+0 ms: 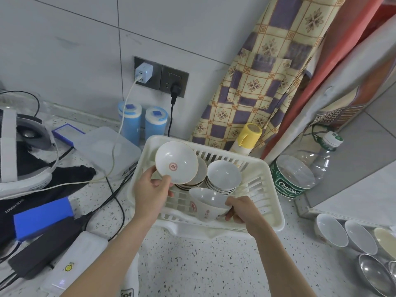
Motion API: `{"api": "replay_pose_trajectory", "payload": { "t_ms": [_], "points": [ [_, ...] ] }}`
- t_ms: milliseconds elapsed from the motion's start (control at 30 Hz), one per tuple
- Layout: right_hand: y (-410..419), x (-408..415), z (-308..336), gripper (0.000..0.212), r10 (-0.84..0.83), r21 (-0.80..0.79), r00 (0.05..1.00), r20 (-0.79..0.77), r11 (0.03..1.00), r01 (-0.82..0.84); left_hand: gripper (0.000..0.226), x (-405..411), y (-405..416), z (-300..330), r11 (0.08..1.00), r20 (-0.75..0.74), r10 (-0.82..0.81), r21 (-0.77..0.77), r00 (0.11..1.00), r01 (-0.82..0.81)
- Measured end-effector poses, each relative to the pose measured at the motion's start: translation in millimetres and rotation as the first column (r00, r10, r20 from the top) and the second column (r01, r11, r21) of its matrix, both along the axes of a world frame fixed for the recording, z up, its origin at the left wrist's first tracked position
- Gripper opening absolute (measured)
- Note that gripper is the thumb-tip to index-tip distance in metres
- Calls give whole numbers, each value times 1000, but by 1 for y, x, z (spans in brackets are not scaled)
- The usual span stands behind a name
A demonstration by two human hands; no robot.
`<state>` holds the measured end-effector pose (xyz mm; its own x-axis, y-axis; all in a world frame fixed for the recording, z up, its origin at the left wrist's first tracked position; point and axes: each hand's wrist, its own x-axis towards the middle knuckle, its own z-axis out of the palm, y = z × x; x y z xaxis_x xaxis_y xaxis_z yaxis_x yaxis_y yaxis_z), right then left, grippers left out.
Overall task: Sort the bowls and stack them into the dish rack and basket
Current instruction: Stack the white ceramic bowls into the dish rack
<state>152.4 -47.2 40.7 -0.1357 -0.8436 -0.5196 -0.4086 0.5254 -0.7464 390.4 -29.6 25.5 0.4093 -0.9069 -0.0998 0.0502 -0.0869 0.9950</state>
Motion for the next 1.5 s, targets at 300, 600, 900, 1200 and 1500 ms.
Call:
{"api": "replay_pose_trajectory", "payload": {
  "t_ms": [300,600,900,1200,1500],
  "points": [
    [-7,4,-5,26,-24,43,998,-64,999,26,34,0,-1,0,999,3,-19,29,1000,19],
    [-11,7,-15,22,94,85,984,-154,993,-82,38,0,-3,-3,999,59,-3,39,998,1],
    [-12,8,-27,22,158,100,926,-343,986,-131,40,-1,-3,-2,998,114,-20,53,993,14],
    [-7,16,-28,29,175,93,719,-673,984,-153,41,-2,-3,0,997,120,-24,70,993,16],
    [-13,13,-27,12,240,187,721,-650,970,-154,37,-3,-2,1,996,113,-36,85,993,26]
  ]
}}
